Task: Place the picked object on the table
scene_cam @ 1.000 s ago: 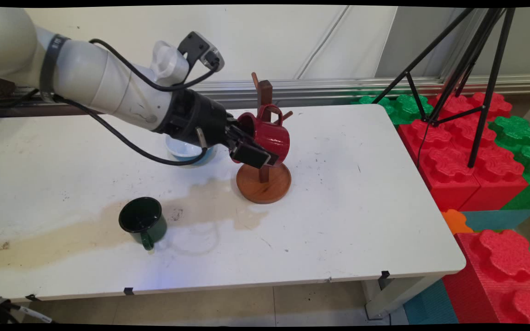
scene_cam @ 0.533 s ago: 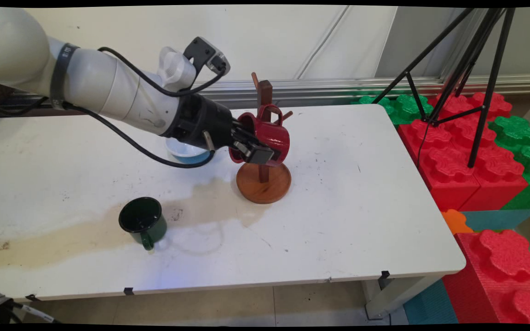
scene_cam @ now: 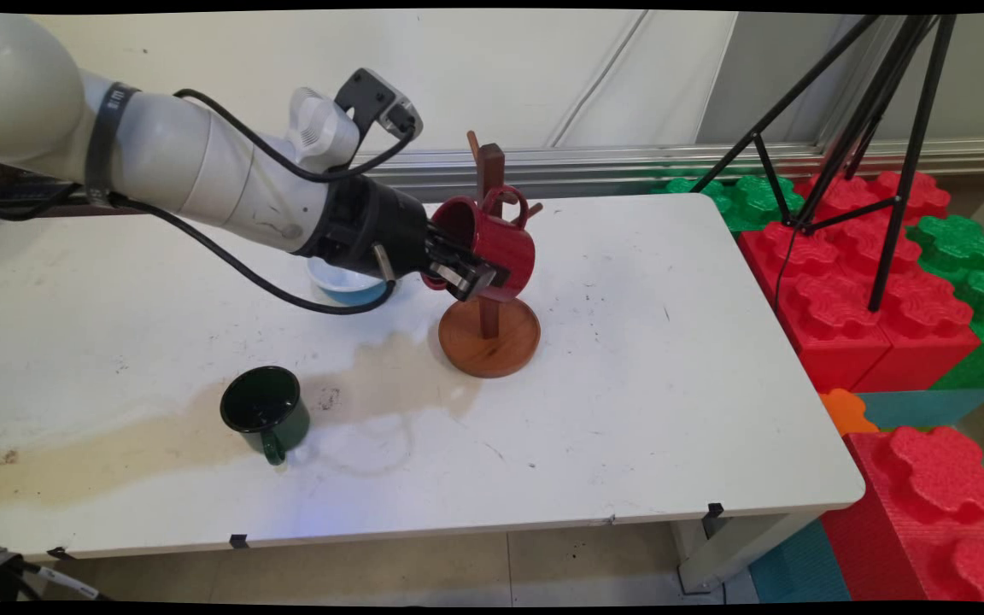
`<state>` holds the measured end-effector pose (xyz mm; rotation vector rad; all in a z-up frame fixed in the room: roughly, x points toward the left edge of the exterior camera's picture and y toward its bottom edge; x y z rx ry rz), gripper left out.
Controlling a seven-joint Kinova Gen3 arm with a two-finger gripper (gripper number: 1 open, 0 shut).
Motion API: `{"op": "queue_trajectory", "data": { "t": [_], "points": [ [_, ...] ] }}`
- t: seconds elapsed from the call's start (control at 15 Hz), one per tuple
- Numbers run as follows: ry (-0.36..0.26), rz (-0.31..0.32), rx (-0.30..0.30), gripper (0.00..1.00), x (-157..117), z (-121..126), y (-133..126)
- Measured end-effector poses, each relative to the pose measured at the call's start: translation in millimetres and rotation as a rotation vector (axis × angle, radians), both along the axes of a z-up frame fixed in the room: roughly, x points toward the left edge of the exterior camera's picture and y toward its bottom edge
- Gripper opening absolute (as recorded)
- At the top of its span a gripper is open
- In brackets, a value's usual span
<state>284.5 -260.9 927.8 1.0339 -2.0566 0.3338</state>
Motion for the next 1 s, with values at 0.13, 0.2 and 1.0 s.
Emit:
{"op": "queue_trajectory", "data": {
  "t": [0.13, 0.2, 1.0],
  "points": [
    [0.000, -0.001, 0.002, 0.00, 0, 2, 2],
    [0.001, -0.001, 0.002, 0.00, 1, 4, 4],
    [0.040, -0.033, 0.016, 0.00, -19, 23, 27]
  ]
}}
